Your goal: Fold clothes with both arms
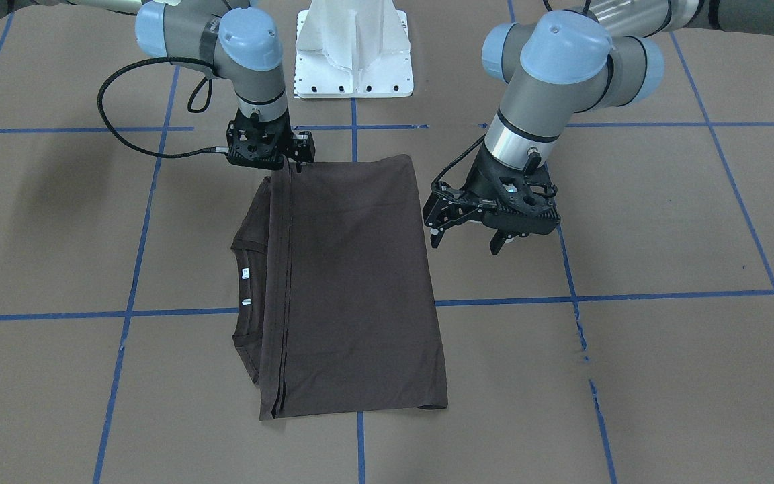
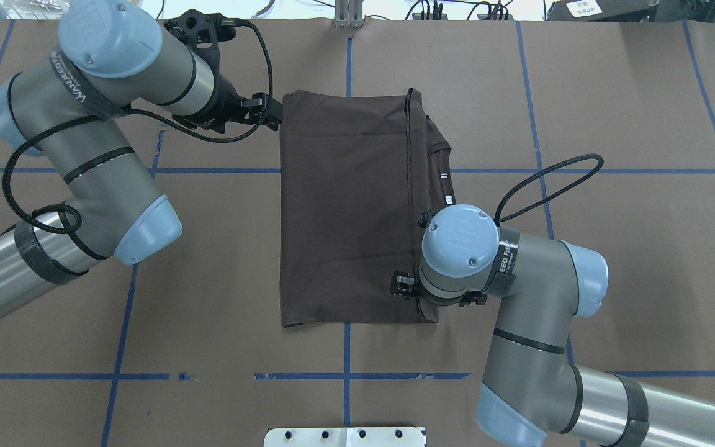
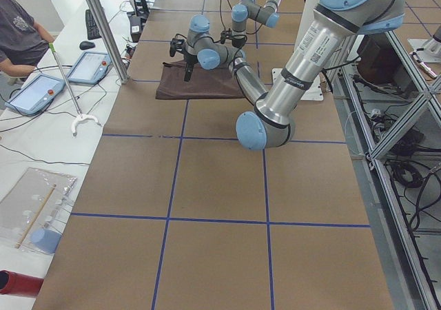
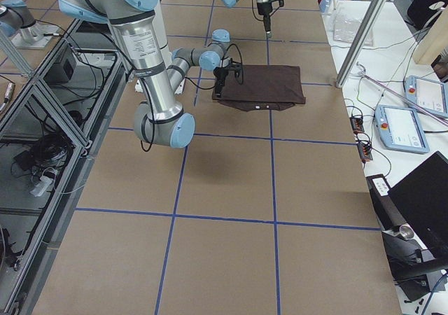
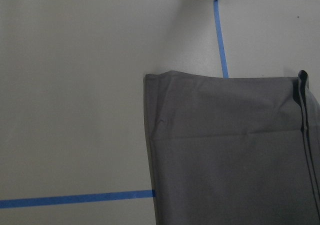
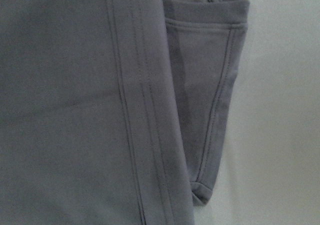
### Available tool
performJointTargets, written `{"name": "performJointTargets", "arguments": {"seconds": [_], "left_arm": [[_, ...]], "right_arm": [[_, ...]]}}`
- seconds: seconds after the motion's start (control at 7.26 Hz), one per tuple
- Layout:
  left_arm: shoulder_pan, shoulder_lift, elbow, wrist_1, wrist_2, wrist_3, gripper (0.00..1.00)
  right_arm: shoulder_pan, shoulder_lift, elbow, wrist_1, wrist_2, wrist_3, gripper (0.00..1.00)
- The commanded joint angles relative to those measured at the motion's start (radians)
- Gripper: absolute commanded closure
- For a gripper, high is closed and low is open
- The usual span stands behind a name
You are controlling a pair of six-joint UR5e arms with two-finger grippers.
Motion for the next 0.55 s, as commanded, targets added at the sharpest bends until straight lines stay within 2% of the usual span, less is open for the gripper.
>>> {"name": "performJointTargets", "arguments": {"seconds": [0.0,0.41], "left_arm": [[0.010,0.000,0.002,0.000,-0.002,-0.007,0.00],[0.017,0.000,0.008,-0.002,-0.002,-0.010,0.00]], "right_arm": [[-0.017,0.008,-0.037,-0.020,0.004,-0.002,0.00],[-0.017,0.006,-0.050,-0.026,0.015,0.000,0.00]]}}
